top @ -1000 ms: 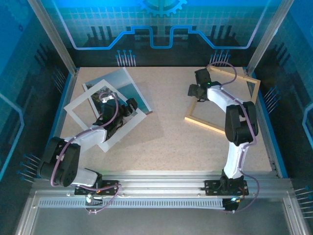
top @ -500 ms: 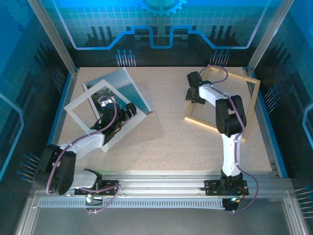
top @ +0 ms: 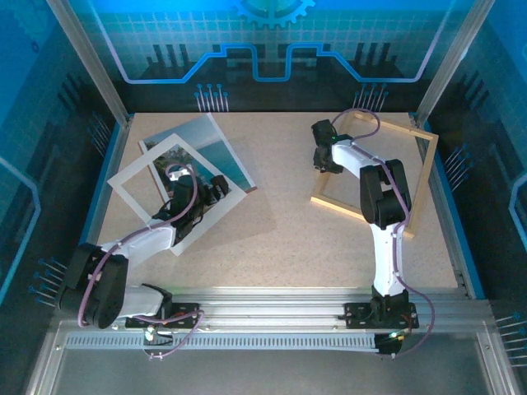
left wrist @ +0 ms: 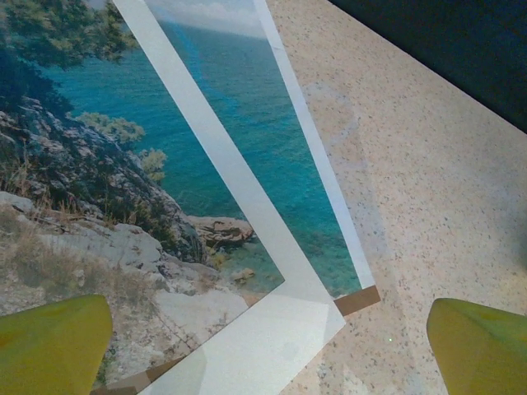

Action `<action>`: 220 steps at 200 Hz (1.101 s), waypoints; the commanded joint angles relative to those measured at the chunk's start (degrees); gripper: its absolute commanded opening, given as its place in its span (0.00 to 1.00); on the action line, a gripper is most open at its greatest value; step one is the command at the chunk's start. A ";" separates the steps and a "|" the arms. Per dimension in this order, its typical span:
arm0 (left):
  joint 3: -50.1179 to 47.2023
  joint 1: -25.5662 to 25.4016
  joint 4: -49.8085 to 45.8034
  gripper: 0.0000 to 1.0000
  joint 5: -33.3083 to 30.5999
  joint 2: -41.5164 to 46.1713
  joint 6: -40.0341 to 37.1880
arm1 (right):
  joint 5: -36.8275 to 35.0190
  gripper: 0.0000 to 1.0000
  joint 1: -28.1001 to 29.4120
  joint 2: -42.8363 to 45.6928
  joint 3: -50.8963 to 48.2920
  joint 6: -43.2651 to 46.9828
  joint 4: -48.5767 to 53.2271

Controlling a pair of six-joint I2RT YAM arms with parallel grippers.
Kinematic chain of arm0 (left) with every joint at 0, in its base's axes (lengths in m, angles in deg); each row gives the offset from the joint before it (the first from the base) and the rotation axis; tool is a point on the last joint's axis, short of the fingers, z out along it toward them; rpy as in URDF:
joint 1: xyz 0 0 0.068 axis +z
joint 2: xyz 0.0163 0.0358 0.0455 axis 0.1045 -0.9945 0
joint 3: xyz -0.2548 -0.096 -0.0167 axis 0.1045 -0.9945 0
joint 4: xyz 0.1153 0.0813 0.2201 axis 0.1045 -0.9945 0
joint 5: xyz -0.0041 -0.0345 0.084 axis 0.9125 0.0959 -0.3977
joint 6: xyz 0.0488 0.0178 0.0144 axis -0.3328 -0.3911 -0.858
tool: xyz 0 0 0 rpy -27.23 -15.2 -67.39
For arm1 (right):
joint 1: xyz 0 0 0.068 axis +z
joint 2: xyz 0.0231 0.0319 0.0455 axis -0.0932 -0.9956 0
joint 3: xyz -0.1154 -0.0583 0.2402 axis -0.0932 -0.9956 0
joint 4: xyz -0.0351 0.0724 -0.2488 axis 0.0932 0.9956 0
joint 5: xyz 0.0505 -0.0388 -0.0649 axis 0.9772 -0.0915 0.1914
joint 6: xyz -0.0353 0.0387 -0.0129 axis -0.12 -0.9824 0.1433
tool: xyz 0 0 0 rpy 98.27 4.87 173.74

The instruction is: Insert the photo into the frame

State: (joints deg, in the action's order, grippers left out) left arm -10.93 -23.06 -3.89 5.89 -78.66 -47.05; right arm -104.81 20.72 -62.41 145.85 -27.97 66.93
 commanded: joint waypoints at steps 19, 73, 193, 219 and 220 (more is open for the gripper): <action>-1.80 -0.33 0.58 0.99 -3.15 2.95 -0.52 | -1.95 0.32 3.39 1.96 -0.90 1.82 2.23; -3.00 -0.30 0.15 0.99 -3.65 3.57 0.77 | 0.49 0.33 8.82 6.80 -6.96 3.89 2.27; -5.45 1.16 0.02 0.99 -3.87 6.02 3.67 | 2.46 0.34 21.69 5.53 -6.22 5.71 6.75; -5.86 1.72 -0.88 0.99 -3.54 6.70 3.66 | 2.74 0.39 21.93 6.72 -6.28 5.93 6.76; -5.88 1.79 -0.89 0.99 -3.49 6.72 3.66 | 2.73 0.40 21.91 6.80 -6.35 5.96 6.80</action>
State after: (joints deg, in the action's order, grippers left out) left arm -15.59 -22.16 -3.92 2.94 -73.63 -43.96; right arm -104.87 41.71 -57.76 139.38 -22.94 70.99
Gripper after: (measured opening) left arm 0.989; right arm 0.361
